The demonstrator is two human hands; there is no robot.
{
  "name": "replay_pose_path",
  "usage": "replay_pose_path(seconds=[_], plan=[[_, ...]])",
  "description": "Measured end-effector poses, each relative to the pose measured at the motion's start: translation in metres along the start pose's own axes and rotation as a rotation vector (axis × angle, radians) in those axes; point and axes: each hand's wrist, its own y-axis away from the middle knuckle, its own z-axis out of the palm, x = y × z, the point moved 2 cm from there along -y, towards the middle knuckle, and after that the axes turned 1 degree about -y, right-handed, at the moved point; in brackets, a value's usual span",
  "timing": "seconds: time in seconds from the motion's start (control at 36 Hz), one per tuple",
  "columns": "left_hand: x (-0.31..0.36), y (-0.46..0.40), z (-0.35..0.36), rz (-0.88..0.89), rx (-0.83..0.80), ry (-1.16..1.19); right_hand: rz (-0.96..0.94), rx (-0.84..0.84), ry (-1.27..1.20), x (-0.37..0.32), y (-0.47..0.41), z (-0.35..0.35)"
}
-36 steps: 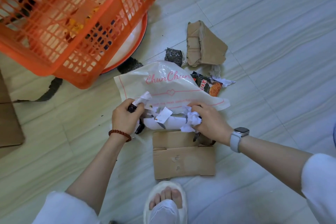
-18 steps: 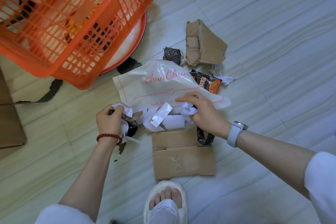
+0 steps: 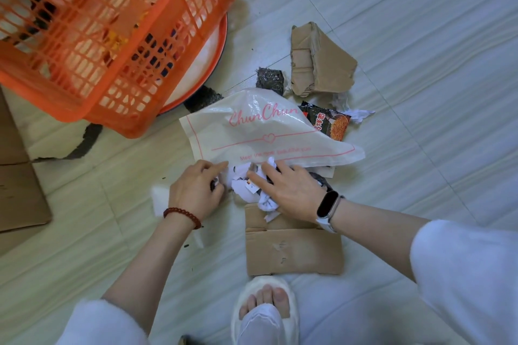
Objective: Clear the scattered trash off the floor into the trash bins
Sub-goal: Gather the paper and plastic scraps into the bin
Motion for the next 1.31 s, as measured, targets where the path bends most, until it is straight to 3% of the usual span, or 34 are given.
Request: replay_pose_path(seconds=[0.08, 0.28, 0.47, 0.61, 0.75, 0.86, 1.0, 1.08, 1.31], plan=[[0.002, 0.001, 0.005, 0.074, -0.044, -0.078, 0.021, 0.031, 0.015, 0.004, 0.000, 0.003], [0.010, -0.002, 0.011, 0.207, 0.005, -0.168, 0.074, -0.075, 0.047, 0.004, -0.005, 0.004], [0.022, 0.001, 0.022, 0.154, 0.023, -0.212, 0.119, -0.076, 0.016, 0.014, 0.009, -0.003], [0.017, 0.005, 0.012, -0.035, 0.043, -0.066, 0.178, -0.091, -0.268, 0.027, 0.029, -0.024], [0.031, 0.006, -0.014, -0.127, 0.174, 0.135, 0.288, 0.055, -0.473, 0.051, 0.045, -0.068], [0.075, -0.008, -0.033, -0.044, 0.183, 0.350, 0.503, 0.202, -0.725, 0.085, 0.063, -0.113], [0.180, -0.031, -0.061, 0.217, 0.163, 0.579, 0.788, 0.482, -0.918, 0.136, 0.109, -0.174], [0.257, -0.042, -0.074, 0.404, 0.109, 0.652, 0.860, 0.688, -0.975, 0.159, 0.149, -0.210], [0.472, -0.021, -0.089, 0.762, 0.030, 0.962, 1.104, 1.264, -0.890, 0.220, 0.311, -0.270]])
